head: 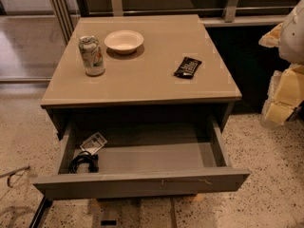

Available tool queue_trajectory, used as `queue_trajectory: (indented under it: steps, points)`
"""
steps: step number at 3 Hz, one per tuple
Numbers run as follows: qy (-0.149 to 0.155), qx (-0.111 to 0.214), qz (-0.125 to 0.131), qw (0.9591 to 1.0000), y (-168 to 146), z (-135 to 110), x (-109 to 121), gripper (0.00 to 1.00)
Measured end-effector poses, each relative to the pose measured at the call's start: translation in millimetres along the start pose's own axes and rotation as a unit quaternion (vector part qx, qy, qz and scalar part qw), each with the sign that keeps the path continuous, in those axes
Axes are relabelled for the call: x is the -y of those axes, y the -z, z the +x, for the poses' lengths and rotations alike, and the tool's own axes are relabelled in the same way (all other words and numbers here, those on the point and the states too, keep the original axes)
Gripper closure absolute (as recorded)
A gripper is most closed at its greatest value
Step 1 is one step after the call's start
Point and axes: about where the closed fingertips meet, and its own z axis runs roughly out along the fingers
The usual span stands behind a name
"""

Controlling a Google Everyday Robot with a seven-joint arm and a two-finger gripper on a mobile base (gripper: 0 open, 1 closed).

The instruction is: Place 7up can into top drawer

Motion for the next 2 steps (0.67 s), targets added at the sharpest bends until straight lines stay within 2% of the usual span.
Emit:
queue_trajectory:
  steps: [1, 2]
  points:
    - [0.000, 0.000, 0.000, 1.0000, 0.0, 0.0, 0.0, 0.00]
    - [-0.011, 0.022, 0.001, 0.9997, -3.7, -7.0, 21.8, 0.00]
